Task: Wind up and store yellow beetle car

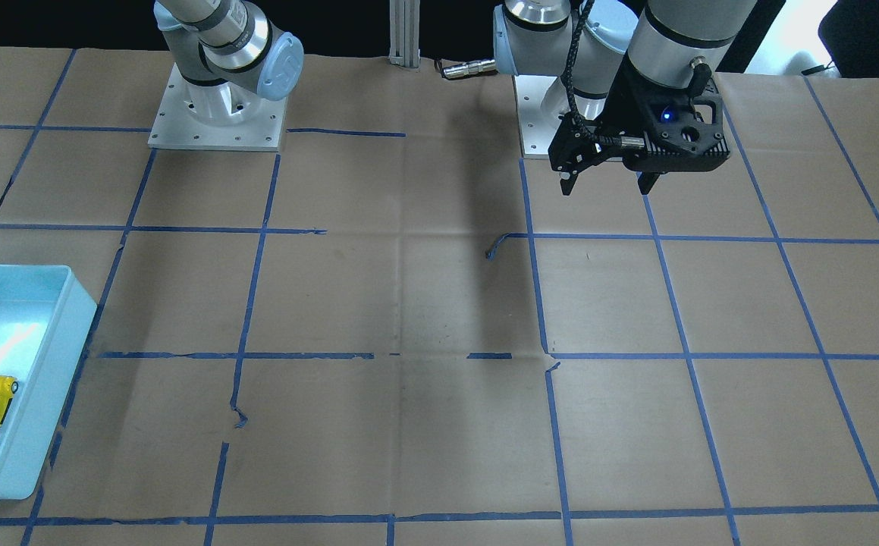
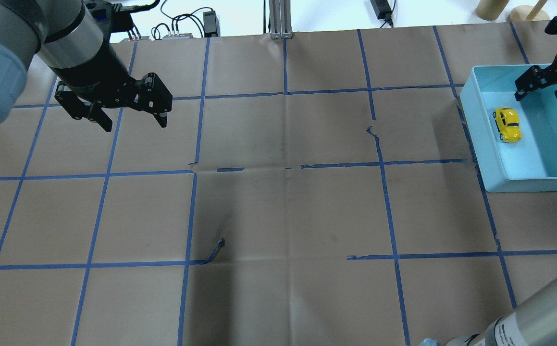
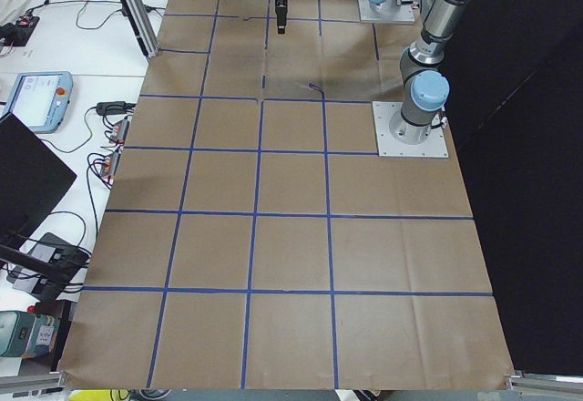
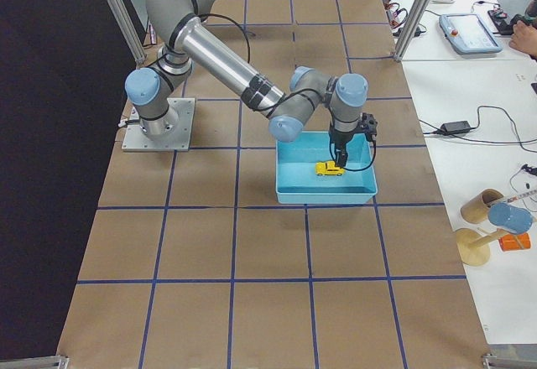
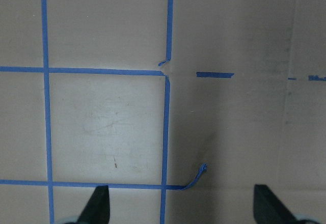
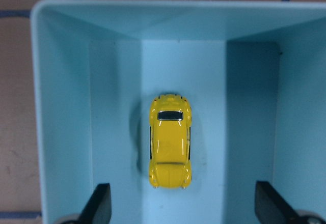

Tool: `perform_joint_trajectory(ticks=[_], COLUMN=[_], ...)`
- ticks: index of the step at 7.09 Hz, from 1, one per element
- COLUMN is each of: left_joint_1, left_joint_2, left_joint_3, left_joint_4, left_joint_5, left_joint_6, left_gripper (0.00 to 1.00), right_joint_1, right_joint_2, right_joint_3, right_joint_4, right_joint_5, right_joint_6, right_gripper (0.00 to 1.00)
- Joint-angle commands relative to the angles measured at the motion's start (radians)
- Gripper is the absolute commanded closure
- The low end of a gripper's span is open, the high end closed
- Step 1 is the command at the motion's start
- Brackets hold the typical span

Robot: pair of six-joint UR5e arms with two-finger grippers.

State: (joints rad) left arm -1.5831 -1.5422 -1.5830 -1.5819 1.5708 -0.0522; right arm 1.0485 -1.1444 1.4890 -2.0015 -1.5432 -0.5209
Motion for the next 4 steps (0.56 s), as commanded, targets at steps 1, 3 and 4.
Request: perform_joint_trajectory(ticks=[1, 3, 4], left_joint_1=[0.000, 0.000, 0.000], left_joint_2=[0.002, -0.002, 0.001], left_joint_3=[0.000, 0.000, 0.000], left_joint_4=[-0.004, 0.005, 0.000], left_joint_5=[0.002, 0.000, 0.002], left_joint_6=[0.002, 0.002, 0.002], left_gripper=[0.01, 0.01, 0.01], right_joint_1=[0.085, 0.207, 0.256], right_joint_2=[-0.124, -0.179, -0.182], right_joint_3=[-0.077, -0.210, -0.272], right_joint_4=[0.163, 0.409, 0.465], right_joint_5=[0.003, 0.005, 0.008], right_joint_6=[0.074, 0.180, 0.284], right_gripper=[0.00, 0.00, 0.00])
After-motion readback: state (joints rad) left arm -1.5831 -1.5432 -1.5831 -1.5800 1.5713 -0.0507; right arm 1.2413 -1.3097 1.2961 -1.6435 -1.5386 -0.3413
